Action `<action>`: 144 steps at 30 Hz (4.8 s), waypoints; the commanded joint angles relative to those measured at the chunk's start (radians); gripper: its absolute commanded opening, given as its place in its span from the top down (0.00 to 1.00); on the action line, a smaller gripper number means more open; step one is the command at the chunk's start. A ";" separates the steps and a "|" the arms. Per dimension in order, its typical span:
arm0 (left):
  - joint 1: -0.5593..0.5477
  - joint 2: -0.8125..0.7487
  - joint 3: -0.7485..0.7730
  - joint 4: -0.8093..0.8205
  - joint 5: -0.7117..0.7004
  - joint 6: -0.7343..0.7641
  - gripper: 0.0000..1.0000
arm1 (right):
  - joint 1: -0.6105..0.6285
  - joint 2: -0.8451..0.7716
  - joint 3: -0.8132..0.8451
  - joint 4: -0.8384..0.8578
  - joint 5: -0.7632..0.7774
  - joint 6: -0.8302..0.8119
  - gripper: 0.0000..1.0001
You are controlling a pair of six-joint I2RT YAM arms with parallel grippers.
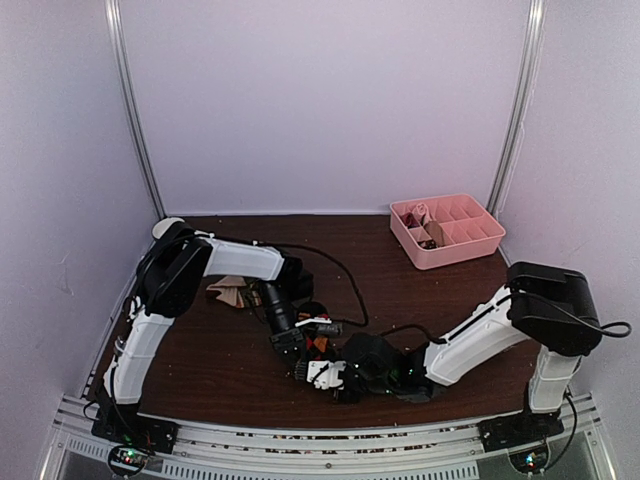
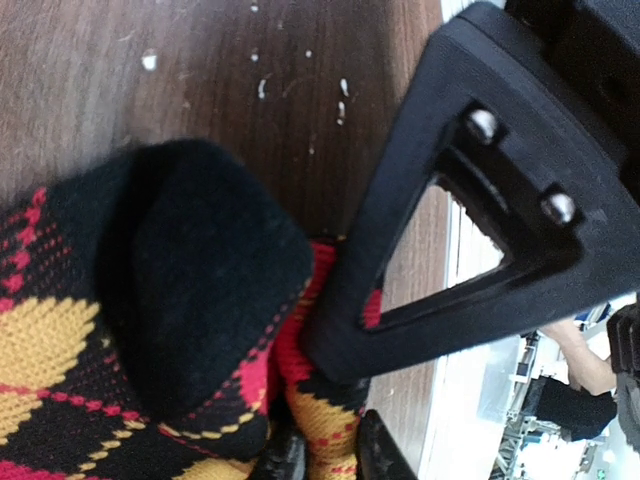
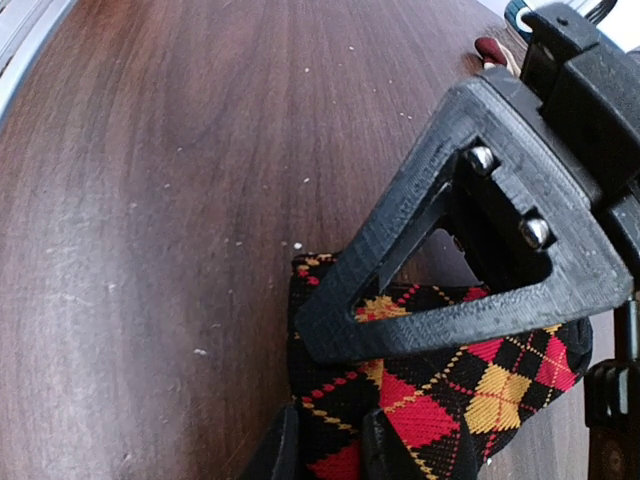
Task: Roll the socks
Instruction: Roll the sock at the center of the board.
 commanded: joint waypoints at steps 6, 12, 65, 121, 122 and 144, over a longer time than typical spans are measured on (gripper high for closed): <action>0.005 -0.062 -0.077 0.129 -0.173 0.071 0.71 | -0.100 0.086 0.069 -0.209 -0.209 0.129 0.86; 0.008 -0.159 -0.105 0.204 -0.197 0.061 0.54 | -0.154 0.102 0.100 -0.352 -0.364 0.250 1.00; -0.121 -0.806 -0.814 0.932 -0.472 0.079 0.47 | -0.342 0.314 0.234 -0.578 -0.843 0.995 1.00; -0.002 -0.292 -0.415 0.482 -0.097 -0.111 1.00 | -0.261 -0.477 -0.301 -0.118 -0.071 0.785 0.01; 0.000 -0.281 -0.412 0.472 -0.089 -0.111 1.00 | -0.253 -0.513 -0.305 -0.133 -0.011 0.769 0.00; 0.050 -0.159 -0.331 0.365 0.056 -0.058 0.99 | -0.067 -0.325 -0.162 -0.158 -0.193 0.174 0.15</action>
